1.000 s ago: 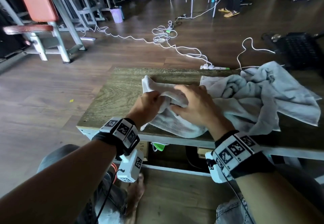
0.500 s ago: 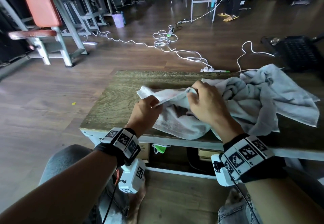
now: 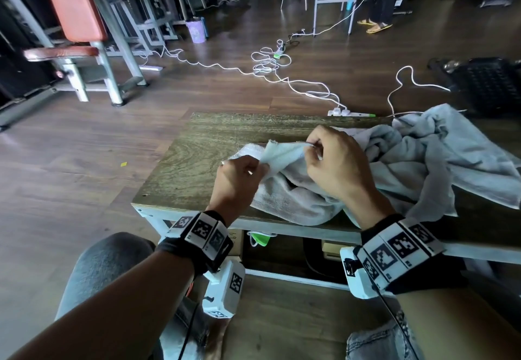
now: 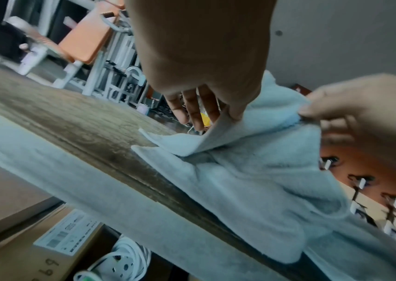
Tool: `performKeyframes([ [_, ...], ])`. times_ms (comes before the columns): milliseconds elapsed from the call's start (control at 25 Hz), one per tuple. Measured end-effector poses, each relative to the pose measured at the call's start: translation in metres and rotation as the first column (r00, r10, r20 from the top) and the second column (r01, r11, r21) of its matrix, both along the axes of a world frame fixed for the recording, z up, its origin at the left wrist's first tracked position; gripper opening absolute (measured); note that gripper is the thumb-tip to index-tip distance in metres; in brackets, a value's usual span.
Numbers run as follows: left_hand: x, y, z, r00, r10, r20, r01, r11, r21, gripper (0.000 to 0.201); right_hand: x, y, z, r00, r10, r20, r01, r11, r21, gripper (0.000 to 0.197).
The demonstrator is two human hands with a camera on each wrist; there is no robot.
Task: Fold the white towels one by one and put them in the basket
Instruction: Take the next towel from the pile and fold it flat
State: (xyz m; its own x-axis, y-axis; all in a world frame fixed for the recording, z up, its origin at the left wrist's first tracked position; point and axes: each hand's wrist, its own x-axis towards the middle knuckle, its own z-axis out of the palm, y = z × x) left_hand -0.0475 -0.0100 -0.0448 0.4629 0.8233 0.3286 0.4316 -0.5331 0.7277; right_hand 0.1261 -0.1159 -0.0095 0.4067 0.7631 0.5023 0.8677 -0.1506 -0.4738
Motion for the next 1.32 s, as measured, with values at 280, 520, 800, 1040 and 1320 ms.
performKeyframes([
  [280,0.013,-0.002,0.021,0.98,-0.201,-0.011,0.201,0.974,0.104,0.014,-0.015,0.005,-0.001,0.936,0.27,-0.225,-0.263,0.963,0.061,0.019],
  [520,0.009,-0.009,0.018,0.965,-0.245,-0.098,0.256,0.957,0.136,0.013,0.0,-0.002,0.007,0.874,0.275,-0.402,-0.145,0.934,0.325,0.009],
  [800,-0.02,0.03,0.017,0.971,0.015,-0.239,-0.002,0.998,0.056,0.014,0.011,-0.006,-0.009,0.806,0.087,-0.585,0.172,0.912,0.372,0.021],
  [1040,-0.03,0.041,0.041,0.974,0.058,-0.22,-0.015,0.981,0.193,0.033,0.016,-0.007,-0.01,0.764,0.082,-0.64,0.294,0.839,0.457,0.012],
  [1320,-0.039,0.027,0.065,0.979,-0.164,-0.117,0.155,0.984,-0.085,0.049,0.015,-0.013,-0.029,0.871,0.038,-0.49,0.186,0.898,0.4,0.009],
])
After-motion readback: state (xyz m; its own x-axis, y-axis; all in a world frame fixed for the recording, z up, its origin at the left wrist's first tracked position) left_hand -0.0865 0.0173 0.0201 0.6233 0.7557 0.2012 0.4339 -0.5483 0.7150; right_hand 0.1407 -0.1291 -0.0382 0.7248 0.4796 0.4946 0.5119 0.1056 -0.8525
